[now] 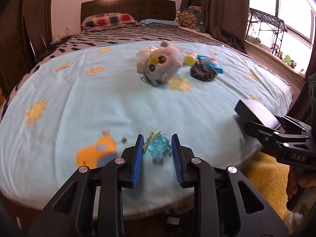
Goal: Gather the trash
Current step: 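Drop the black box and blue keychain into the bin by opening both grippers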
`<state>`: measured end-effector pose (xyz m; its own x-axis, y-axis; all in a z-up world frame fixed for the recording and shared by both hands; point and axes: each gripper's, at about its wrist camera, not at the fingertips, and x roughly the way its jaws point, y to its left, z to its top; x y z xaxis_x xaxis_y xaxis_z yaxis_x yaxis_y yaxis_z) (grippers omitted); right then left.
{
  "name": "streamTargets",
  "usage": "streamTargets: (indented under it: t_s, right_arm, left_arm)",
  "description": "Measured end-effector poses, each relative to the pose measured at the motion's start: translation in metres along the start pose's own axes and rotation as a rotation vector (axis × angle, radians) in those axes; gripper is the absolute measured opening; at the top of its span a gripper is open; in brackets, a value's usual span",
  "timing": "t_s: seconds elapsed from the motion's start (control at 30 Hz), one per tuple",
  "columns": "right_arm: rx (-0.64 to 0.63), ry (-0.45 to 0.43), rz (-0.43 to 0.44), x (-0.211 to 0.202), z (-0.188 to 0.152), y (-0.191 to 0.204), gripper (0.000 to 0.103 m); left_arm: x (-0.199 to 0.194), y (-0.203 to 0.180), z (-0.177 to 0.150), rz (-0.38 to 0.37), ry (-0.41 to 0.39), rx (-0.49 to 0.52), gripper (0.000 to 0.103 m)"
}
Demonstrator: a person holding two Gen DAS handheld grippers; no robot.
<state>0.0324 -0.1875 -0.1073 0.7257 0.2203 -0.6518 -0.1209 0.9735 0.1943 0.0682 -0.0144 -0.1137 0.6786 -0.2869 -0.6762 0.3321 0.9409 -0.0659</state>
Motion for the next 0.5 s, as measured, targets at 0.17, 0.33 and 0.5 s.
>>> streamTargets:
  t_s: [0.17, 0.33, 0.5]
  right_arm:
    - [-0.022, 0.033, 0.016, -0.015, -0.025, 0.002, 0.079]
    - [0.015, 0.094, 0.023, -0.022, -0.054, -0.003, 0.08]
    - [0.06, 0.191, 0.056, -0.013, -0.092, -0.001, 0.08]
  left_arm:
    - [-0.017, -0.018, -0.029, -0.031, 0.025, 0.02, 0.027]
    - [-0.018, -0.029, -0.055, -0.058, 0.084, 0.01, 0.027]
    - [-0.007, -0.038, -0.082, -0.087, 0.163, -0.015, 0.027]
